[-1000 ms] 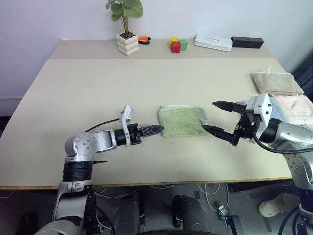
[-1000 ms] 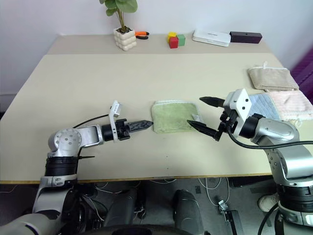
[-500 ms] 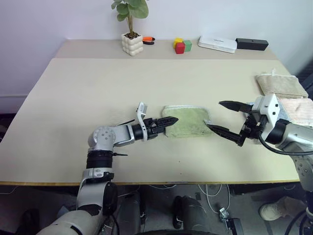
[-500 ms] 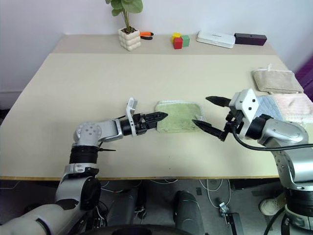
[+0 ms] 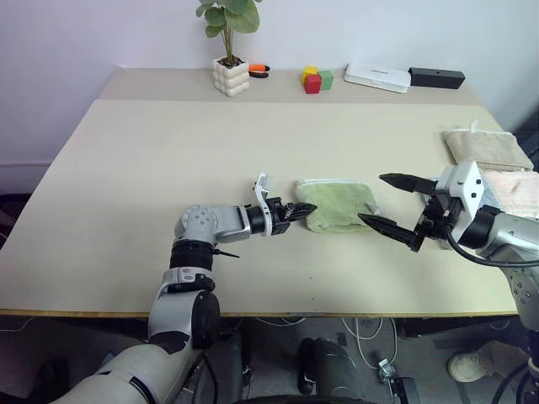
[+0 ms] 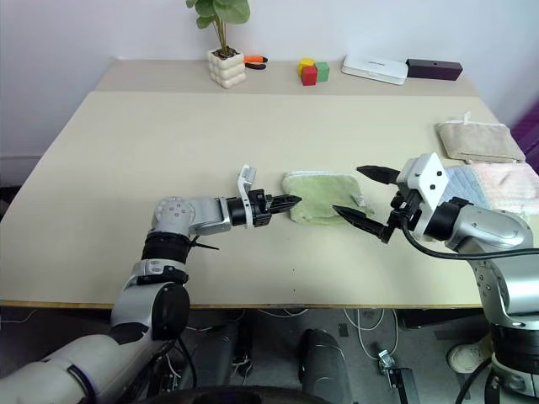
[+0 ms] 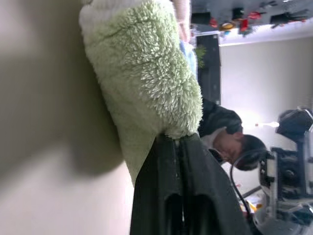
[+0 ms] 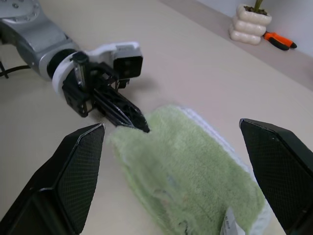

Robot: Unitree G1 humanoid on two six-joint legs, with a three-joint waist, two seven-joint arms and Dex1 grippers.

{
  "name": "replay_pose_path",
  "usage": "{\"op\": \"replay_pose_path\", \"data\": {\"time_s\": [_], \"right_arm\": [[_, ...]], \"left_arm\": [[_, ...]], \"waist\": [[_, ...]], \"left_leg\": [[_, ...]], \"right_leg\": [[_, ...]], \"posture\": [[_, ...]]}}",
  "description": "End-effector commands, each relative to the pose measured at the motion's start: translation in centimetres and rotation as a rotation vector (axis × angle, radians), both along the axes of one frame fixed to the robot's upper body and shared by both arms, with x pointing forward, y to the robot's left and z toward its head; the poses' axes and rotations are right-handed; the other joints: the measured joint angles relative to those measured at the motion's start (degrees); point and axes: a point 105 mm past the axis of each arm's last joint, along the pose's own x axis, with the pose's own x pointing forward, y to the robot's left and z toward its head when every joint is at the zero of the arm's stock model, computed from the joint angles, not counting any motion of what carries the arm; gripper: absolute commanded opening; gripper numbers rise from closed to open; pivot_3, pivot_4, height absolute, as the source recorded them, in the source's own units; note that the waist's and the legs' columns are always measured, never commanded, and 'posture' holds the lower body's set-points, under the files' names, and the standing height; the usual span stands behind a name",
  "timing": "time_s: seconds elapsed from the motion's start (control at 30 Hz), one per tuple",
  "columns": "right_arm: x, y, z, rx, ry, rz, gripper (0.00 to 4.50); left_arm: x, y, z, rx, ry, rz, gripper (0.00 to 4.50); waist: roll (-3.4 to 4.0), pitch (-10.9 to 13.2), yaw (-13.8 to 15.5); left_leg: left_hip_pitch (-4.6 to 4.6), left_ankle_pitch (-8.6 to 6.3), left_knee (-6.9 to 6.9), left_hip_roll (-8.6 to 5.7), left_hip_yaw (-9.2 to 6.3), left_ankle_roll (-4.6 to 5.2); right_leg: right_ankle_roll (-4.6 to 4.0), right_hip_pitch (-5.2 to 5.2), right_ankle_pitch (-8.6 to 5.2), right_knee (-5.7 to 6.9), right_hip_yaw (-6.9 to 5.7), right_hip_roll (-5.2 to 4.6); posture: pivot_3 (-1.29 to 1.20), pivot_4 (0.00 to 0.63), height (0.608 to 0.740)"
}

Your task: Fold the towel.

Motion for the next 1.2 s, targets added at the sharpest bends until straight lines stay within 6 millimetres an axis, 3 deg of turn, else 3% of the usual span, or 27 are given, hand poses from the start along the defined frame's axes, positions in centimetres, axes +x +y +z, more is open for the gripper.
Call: {"op": "replay_pose_path", "data": {"time_s": [0.03, 0.2, 0.33, 0.4, 0.47, 0.67, 0.8, 0.9, 0.97, 1.07, 1.2], "right_arm": [[-1.4, -0.6, 0.6, -0.077, -0.034, 0.036, 4.50], [-1.9, -1.7, 0.0, -0.109, -0.003, 0.017, 4.50], [-1.9, -0.7, -0.1, -0.089, -0.004, 0.033, 4.50], [-1.8, -0.6, -0.2, -0.085, -0.001, 0.034, 4.50], [-1.6, -0.6, -0.3, -0.084, 0.002, 0.034, 4.50], [-0.7, -0.2, -0.3, -0.080, -0.005, 0.052, 4.50], [0.3, 0.4, -0.3, -0.070, -0.009, 0.091, 4.50], [0.7, 0.7, -0.3, -0.074, -0.010, 0.114, 4.50], [1.0, 0.7, -0.2, -0.078, -0.010, 0.127, 4.50], [1.1, 0.7, -0.2, -0.080, -0.010, 0.133, 4.50], [1.7, 0.6, -0.2, -0.102, -0.010, 0.149, 4.50]], "left_arm": [[-0.3, -0.4, -1.3, 0.012, 0.054, -0.002, 0.02], [1.9, 0.8, 0.2, -0.011, -0.086, 0.136, 0.02], [4.4, 4.2, 0.5, 0.113, -0.296, 0.299, 0.02], [5.4, 6.4, 0.8, 0.123, -0.309, 0.391, 0.02], [6.3, 10.5, 1.6, 0.121, -0.326, 0.532, 0.02], [6.4, 19.9, 2.6, 0.175, -0.389, 0.853, 0.02], [4.2, 29.0, 5.4, 0.149, -0.460, 1.299, 0.02], [1.9, 32.8, 5.9, 0.148, -0.464, 1.518, 0.02], [0.5, 34.1, 5.3, 0.209, -0.452, 1.603, 0.02], [0.1, 34.2, 5.0, 0.238, -0.446, 1.622, 0.02], [-1.4, 31.8, 1.6, 0.218, -0.324, 1.628, 0.02]], "waist": [[0.02, -0.01, 0.10], [0.00, 0.00, -0.22], [-0.01, 0.01, -0.58], [-0.02, 0.01, -1.13], [-0.04, 0.03, -1.89], [-0.08, 0.09, -2.85], [-0.26, 0.19, -2.72], [-0.33, 0.23, -2.41], [-0.32, 0.22, -2.06], [-0.32, 0.22, -1.05], [-0.35, 0.21, -0.28]], "left_leg": [[0.00, 0.00, 0.00, 0.00, 0.00, 0.00], [0.05, -0.01, 0.00, 0.00, 0.01, 0.02], [0.07, -0.02, -0.06, 0.02, 0.05, -0.01], [0.06, -0.01, -0.15, 0.05, 0.14, -0.02], [0.05, 0.00, -0.19, 0.08, 0.13, -0.03], [0.04, 0.00, -0.26, 0.12, 0.13, -0.03], [-0.02, 0.00, -0.21, 0.13, 0.12, -0.03], [-0.05, 0.00, -0.20, 0.18, 0.11, -0.03], [-0.04, 0.00, -0.20, 0.16, 0.15, -0.03], [-0.03, 0.01, -0.14, 0.11, 0.14, -0.04], [-0.03, -0.03, -0.03, 0.12, 0.17, 0.03]], "right_leg": [[0.00, 0.01, 0.00, -0.01, 0.00, 0.00], [-0.02, 0.06, 0.02, -0.04, 0.00, -0.02], [-0.05, -0.01, 0.02, -0.06, 0.01, 0.00], [-0.06, -0.11, 0.03, -0.05, 0.04, 0.05], [-0.04, -0.14, 0.04, -0.02, 0.03, 0.07], [0.15, -0.24, 0.13, 0.11, 0.04, 0.09], [0.16, -0.23, 0.13, 0.08, 0.05, 0.04], [0.16, -0.23, 0.13, 0.07, 0.06, 0.02], [0.16, -0.23, 0.13, 0.07, 0.09, 0.01], [0.16, -0.18, 0.13, 0.09, 0.06, 0.01], [0.02, -0.11, 0.07, -0.01, 0.14, -0.01]], "posture": [[0.00, 0.150, 0.740], [0.00, 0.150, 0.740], [0.00, 0.150, 0.740], [0.00, 0.150, 0.740], [0.00, 0.150, 0.740], [0.00, 0.150, 0.740], [0.00, 0.150, 0.740], [0.00, 0.150, 0.740], [0.00, 0.150, 0.740], [0.00, 0.150, 0.740], [0.00, 0.150, 0.740]]}}
